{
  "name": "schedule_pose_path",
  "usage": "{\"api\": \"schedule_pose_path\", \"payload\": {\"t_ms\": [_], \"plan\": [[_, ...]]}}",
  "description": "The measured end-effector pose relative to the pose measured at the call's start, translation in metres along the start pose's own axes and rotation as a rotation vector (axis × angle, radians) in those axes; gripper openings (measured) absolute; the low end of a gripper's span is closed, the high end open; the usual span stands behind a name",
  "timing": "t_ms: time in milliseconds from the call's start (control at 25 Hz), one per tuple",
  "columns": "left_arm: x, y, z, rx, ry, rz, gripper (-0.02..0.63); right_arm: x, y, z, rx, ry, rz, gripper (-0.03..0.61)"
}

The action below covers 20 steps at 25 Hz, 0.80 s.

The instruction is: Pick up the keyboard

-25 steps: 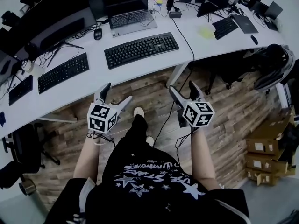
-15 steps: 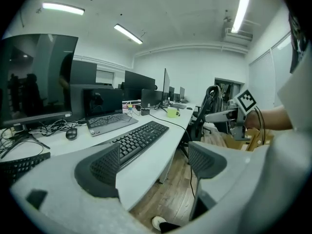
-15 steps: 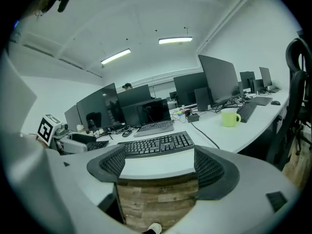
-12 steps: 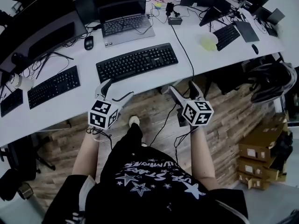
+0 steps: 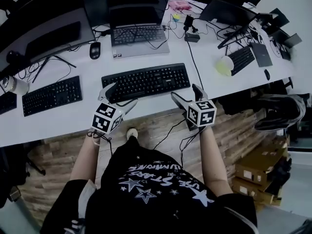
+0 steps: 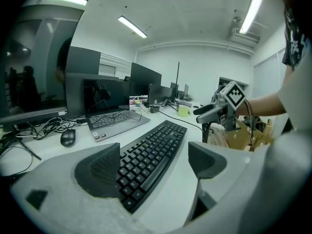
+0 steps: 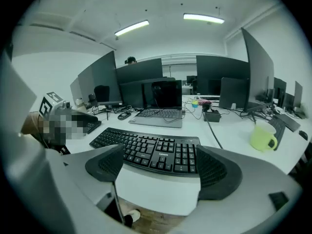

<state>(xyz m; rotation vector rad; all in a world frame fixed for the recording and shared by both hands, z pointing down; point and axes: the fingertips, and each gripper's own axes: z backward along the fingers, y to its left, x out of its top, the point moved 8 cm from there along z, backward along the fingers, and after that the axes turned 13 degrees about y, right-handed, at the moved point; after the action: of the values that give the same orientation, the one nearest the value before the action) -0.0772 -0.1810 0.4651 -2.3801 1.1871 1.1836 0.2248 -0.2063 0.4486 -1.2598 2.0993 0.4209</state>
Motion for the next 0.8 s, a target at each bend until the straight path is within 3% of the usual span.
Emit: {"api": "schedule_pose_path", "payload": {"t_ms": [200,440,600,800], "plan": [[0.003,0.024,-0.006,-0.004,-0.004,0.033,0.428,0.025,-0.009,-0.026,0.024,0.123,0.139,0.457],[0.002,0.036,-0.007,0.012,0.011,0.044,0.428,0.035,-0.014,-0.049,0.061,0.312,0.431,0.486],[0.004,0.031,-0.006,0.036,0.018,0.056,0.428,0.041,-0.02,-0.063,0.069,0.363,0.59,0.5],[0.008,0.02,-0.007,0.094,0.04,0.089,0.428,0.046,-0.017,-0.086,0.133,0.44,0.866,0.522]]}}
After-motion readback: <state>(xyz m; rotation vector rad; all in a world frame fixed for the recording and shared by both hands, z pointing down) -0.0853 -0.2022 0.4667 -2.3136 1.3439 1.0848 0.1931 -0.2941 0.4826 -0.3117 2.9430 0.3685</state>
